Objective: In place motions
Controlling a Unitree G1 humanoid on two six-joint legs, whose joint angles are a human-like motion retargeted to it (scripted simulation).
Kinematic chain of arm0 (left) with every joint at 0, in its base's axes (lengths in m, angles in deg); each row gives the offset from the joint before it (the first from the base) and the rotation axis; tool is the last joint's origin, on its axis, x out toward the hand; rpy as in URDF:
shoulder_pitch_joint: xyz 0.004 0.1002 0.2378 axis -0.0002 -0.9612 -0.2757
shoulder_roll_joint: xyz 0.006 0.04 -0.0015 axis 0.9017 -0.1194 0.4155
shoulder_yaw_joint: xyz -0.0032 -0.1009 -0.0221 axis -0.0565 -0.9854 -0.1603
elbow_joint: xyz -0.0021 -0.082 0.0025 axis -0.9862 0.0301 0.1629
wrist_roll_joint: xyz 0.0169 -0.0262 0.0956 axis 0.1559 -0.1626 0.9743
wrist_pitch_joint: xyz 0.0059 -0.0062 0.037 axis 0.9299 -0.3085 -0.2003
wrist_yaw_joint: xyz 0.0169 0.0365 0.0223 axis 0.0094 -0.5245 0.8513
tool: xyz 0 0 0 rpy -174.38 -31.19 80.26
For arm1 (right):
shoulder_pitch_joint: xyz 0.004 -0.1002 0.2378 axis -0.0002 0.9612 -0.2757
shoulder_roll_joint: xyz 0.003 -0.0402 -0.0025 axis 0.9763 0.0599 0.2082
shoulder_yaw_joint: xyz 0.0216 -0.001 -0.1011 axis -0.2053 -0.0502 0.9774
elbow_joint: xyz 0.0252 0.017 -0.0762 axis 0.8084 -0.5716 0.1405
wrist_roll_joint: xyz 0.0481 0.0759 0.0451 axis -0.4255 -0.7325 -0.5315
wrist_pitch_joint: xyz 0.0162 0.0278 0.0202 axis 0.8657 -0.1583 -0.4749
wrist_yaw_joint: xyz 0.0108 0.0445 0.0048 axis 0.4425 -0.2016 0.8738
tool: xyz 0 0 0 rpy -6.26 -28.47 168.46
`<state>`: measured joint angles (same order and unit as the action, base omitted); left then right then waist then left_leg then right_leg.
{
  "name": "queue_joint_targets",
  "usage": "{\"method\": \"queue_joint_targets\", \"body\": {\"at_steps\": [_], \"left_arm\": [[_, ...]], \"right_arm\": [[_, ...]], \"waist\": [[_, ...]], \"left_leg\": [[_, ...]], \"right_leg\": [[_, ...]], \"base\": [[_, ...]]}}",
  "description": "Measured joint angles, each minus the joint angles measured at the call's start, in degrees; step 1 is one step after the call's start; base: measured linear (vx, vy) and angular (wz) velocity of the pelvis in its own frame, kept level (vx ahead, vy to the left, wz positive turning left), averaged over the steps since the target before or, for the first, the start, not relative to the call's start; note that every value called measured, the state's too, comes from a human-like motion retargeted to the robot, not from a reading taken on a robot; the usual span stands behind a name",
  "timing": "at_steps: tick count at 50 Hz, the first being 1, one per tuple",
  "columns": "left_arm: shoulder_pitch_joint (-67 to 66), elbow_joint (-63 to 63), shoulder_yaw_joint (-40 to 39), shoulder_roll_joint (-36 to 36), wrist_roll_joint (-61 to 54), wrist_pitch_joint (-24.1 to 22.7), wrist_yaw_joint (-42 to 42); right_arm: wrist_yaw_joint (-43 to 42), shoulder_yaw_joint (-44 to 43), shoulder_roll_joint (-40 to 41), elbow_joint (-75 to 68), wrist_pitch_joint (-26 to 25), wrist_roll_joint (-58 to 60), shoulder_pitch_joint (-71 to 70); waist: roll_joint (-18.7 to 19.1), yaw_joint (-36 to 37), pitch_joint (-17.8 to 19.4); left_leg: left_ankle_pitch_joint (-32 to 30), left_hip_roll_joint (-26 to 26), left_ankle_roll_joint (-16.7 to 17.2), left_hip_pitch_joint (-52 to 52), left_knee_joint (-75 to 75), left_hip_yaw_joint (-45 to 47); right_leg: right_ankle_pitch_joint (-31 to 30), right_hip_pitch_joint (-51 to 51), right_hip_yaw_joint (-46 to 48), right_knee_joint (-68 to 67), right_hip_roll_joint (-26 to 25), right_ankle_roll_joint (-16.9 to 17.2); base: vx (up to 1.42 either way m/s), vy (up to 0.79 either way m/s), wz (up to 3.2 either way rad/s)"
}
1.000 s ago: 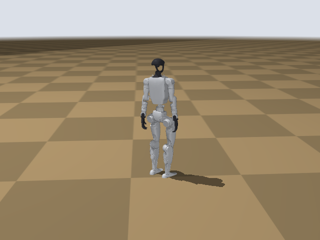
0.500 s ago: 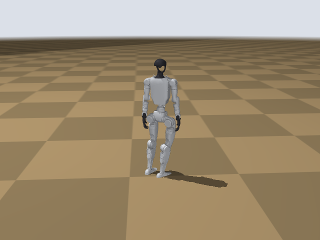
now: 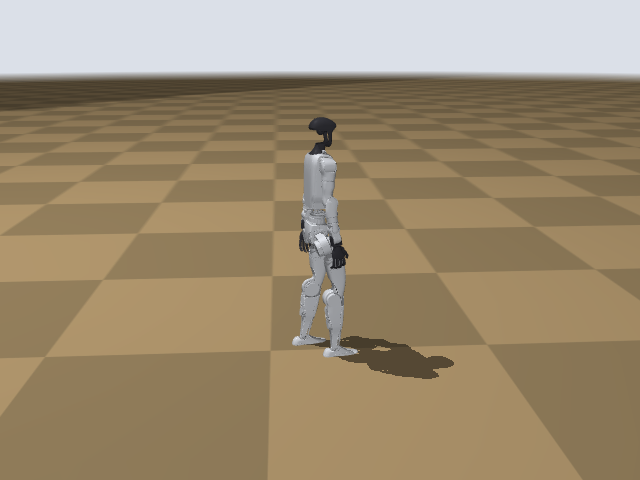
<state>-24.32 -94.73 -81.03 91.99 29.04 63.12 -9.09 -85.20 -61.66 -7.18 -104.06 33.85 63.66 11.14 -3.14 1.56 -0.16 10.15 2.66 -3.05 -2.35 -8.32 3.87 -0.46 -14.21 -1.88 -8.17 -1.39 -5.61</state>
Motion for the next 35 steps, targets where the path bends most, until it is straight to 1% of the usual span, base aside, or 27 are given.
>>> {"method": "queue_joint_targets", "body": {"at_steps": [2,3,4,8,12,15,17,20,22,24,25,27,28,30,32,35], "left_arm": [[-0.1,0.6,0.7,1.4,1.3,-0.1,-0.4],[-0.2,0.7,1.0,2.0,1.9,0.0,-0.9],[-0.4,0.7,1.1,2.4,2.2,-0.1,-1.2],[-1.9,-0.4,1.3,3.1,1.4,-0.1,-1.1],[-3.3,-1.1,0.4,2.7,2.0,0.4,-1.4],[-4.0,-0.9,0.0,1.8,2.4,0.5,-1.6],[-4.0,-0.7,-0.1,1.1,2.4,0.6,-1.2],[-2.9,-0.2,-0.3,0.4,2.9,0.9,-0.9],[-1.8,0.7,-0.4,0.1,2.8,1.1,-0.9],[-0.6,2.4,0.0,-0.4,2.0,1.0,-0.6],[0.1,3.5,0.4,-0.7,1.4,0.9,-0.2],[1.1,5.6,1.1,-1.1,0.6,0.4,0.5],[1.4,6.3,1.4,-1.2,0.4,0.2,0.8],[2.1,7.9,2.3,-1.2,0.6,-0.2,1.2],[2.2,9.0,3.4,-1.5,1.1,-0.1,1.1],[1.6,9.5,3.8,-2.6,0.7,-0.5,0.8]], "right_arm": [[0.9,-0.2,0.2,-0.2,0.2,-1.7,0.4],[1.6,-0.8,0.1,-0.4,-0.1,-2.1,0.8],[1.9,-1.4,0.0,-0.6,-0.3,-2.2,1.1],[0.7,-3.6,-0.5,-1.8,-0.7,-2.7,2.2],[0.8,-4.9,-1.4,-2.8,-1.1,-3.7,1.6],[0.8,-5.9,-2.1,-3.1,-1.3,-4.5,0.8],[0.6,-7.5,-2.5,-2.9,-1.5,-5.6,0.4],[0.2,-10.4,-3.1,-3.2,-1.6,-8.0,0.3],[-0.7,-12.3,-3.6,-3.9,-1.6,-10.4,0.5],[-1.7,-14.0,-4.1,-5.1,-1.6,-13.1,0.5],[-2.3,-14.9,-4.4,-5.8,-1.6,-14.3,0.3],[-3.3,-16.4,-4.8,-7.0,-1.6,-16.3,0.3],[-3.6,-16.7,-5.0,-7.5,-1.6,-17.0,0.5],[-4.1,-17.5,-5.4,-8.9,-1.6,-18.6,1.2],[-3.8,-18.1,-6.0,-10.4,-2.0,-19.1,1.5],[-3.4,-18.3,-6.2,-11.0,-2.6,-17.2,2.0]], "waist": [[0.6,1.4,0.0],[0.8,2.7,-0.4],[0.8,3.7,-0.9],[1.3,5.7,-2.4],[2.6,4.4,-3.4],[3.7,2.4,-4.4],[4.5,0.5,-5.3],[5.6,-1.7,-6.4],[6.2,-3.0,-6.8],[6.4,-4.2,-6.7],[6.5,-4.8,-6.6],[7.1,-6.3,-6.2],[7.5,-7.0,-6.2],[8.1,-8.6,-6.7],[8.6,-7.8,-7.3],[8.1,-5.5,-8.5]], "left_leg": [[0.3,-1.3,-0.2,0.6,0.9,5.7],[0.6,-1.9,-0.2,0.8,1.6,9.4],[0.9,-2.1,-0.3,1.0,2.0,12.5],[2.2,-2.5,-0.1,2.6,3.5,22.9],[4.4,-3.7,1.4,4.7,4.4,36.0],[5.6,-4.4,2.5,5.2,4.8,43.8],[6.5,-4.2,3.8,5.8,5.5,50.1],[7.4,-3.8,5.3,5.8,6.1,54.3],[8.0,-3.6,6.2,5.9,6.1,56.4],[8.4,-3.3,7.2,6.4,6.1,58.3],[8.5,-3.2,7.7,6.7,6.0,59.3],[8.5,-3.7,8.5,7.2,5.3,59.8],[8.5,-4.0,8.9,7.4,4.9,59.9],[8.0,-4.0,9.6,8.3,4.2,59.7],[6.8,-4.3,9.8,9.1,3.7,59.8],[3.5,-3.4,9.6,11.2,3.2,61.4]], "right_leg": [[3.6,-1.0,10.4,-1.2,2.4,-2.8],[5.9,-1.4,17.0,-1.6,3.7,-3.7],[7.7,-1.6,22.1,-2.0,4.6,-3.7],[12.5,-0.2,39.3,-2.1,7.6,-1.9],[15.7,0.4,51.3,-2.3,8.7,0.0],[17.1,0.6,58.7,-2.1,8.4,0.9],[17.6,1.2,65.4,-1.5,8.0,1.7],[16.9,1.8,71.9,-0.2,6.9,2.7],[15.4,2.2,74.7,0.7,6.2,3.2],[12.5,2.3,74.8,1.4,5.9,2.9],[10.6,2.1,74.1,1.7,5.8,2.5],[8.4,1.7,71.0,2.1,5.4,-0.3],[8.4,1.6,70.0,2.3,5.1,-1.3],[8.9,1.8,69.3,2.1,4.9,-1.7],[9.7,1.2,66.0,0.7,5.0,-1.5],[10.7,1.1,61.7,-0.2,4.8,-1.1]], "base": [[-0.43,0.02,-3.06],[-0.39,0.0,-3.42],[-0.39,-0.04,-3.35],[-0.29,-0.04,-2.98],[-0.44,-0.07,-2.94],[-0.41,-0.13,-2.46],[-0.31,-0.03,-2.62],[-0.27,-0.11,-2.08],[-0.2,-0.1,-1.64],[-0.2,-0.21,-1.27],[-0.18,-0.23,-0.95],[-0.11,-0.1,-0.72],[-0.01,-0.11,-0.59],[0.09,-0.16,-0.64],[0.12,-0.1,-0.94],[0.19,-0.19,-1.45]]}}
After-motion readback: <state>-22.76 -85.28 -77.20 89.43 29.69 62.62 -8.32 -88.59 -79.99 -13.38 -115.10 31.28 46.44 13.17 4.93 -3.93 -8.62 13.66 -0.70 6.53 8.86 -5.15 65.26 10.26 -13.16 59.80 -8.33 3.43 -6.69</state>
